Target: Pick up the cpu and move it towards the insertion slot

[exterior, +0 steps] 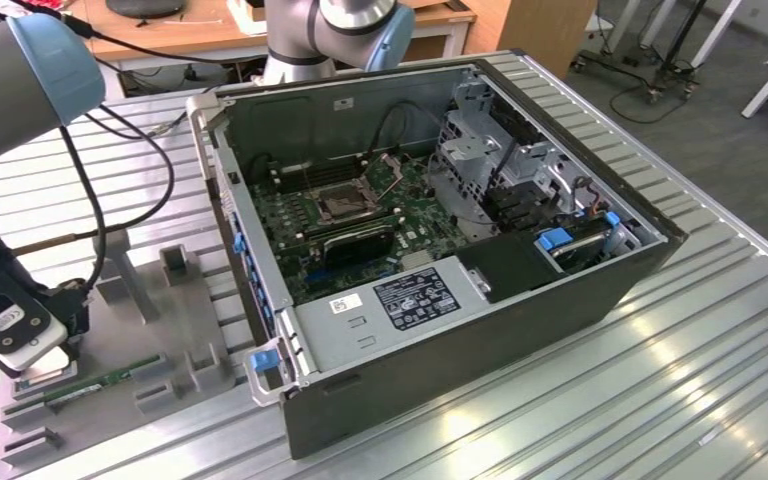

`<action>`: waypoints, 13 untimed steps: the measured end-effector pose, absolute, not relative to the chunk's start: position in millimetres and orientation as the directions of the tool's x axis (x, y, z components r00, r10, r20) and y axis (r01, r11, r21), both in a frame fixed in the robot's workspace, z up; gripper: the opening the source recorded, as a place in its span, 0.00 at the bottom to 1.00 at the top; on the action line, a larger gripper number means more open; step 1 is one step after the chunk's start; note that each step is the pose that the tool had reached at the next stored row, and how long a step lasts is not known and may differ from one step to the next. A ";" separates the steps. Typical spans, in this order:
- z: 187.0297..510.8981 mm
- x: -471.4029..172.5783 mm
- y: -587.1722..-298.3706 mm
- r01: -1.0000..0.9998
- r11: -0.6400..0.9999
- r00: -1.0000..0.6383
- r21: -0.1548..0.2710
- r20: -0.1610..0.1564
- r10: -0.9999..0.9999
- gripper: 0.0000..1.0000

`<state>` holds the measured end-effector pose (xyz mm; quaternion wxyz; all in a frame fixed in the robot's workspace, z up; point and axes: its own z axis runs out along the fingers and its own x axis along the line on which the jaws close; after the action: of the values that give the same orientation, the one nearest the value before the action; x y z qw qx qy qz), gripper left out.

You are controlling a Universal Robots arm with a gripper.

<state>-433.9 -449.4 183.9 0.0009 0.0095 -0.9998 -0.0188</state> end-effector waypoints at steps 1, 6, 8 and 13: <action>183.9 -433.9 -449.4 -0.019 0.999 -1.000 0.038 0.001 -0.019 0.54; 183.8 -433.7 -449.4 -0.019 0.999 -1.000 0.038 0.001 -0.019 0.54; 183.8 -433.6 -449.4 -0.019 0.999 -1.000 0.038 0.001 -0.019 0.54; 183.8 -433.5 -449.4 -0.019 0.999 -1.000 0.038 0.001 -0.019 0.54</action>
<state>-433.5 -449.4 183.8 0.0008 0.0095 -0.9998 -0.0188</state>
